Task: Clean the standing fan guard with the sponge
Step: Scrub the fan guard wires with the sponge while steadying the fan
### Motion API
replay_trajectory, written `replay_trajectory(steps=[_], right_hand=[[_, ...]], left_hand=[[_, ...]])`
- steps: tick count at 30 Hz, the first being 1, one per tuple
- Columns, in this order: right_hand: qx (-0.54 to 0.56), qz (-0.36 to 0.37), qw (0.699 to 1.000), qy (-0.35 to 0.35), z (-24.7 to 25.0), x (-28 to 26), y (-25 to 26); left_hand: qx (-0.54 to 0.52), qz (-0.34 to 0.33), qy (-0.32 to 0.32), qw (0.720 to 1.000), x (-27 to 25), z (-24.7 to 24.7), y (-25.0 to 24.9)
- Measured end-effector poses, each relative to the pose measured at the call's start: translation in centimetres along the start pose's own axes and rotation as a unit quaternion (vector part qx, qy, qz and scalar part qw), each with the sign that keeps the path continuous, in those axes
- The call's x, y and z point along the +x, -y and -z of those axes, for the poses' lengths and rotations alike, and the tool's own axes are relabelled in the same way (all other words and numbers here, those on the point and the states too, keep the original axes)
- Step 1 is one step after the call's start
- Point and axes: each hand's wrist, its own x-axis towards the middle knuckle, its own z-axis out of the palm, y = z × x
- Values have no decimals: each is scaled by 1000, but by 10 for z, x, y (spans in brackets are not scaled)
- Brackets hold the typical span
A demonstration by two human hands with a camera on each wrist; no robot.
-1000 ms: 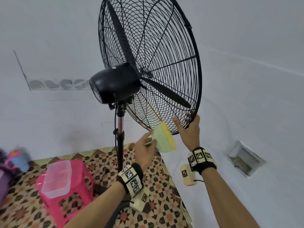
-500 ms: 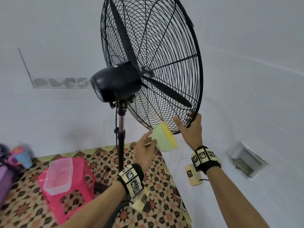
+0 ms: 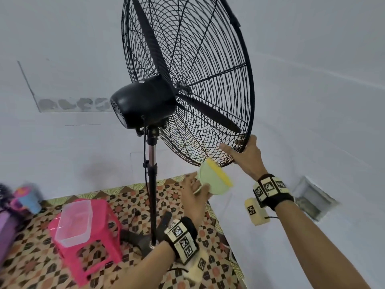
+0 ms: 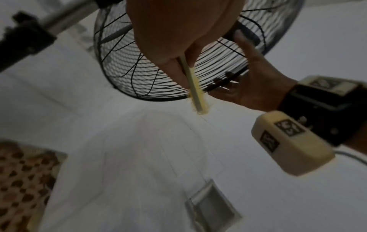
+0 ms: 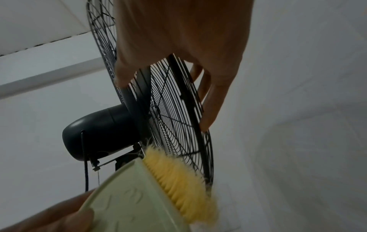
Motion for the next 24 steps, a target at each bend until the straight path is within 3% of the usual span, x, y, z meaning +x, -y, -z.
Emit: replay_trajectory(steps=[2, 5, 8, 12, 18, 24], right_hand=[[-8, 2, 1000, 14, 7, 6, -1], [-25, 22, 999, 22, 8, 4, -1], [-27, 28, 999, 24, 7, -3, 1], [-18, 19, 999, 27, 8, -5, 7], [-1, 9, 1000, 16, 7, -8, 11], [-45, 44, 998, -2, 3, -13, 7]], left_hand=[[-33, 55, 22, 998, 4, -10, 0], [2, 135, 85, 987, 14, -29, -6], [-20, 215, 96, 972, 19, -43, -9], [-75, 204, 91, 972, 19, -44, -17], [-101, 83, 31, 991, 8, -6, -22], [-52, 150, 53, 986, 3, -28, -24]])
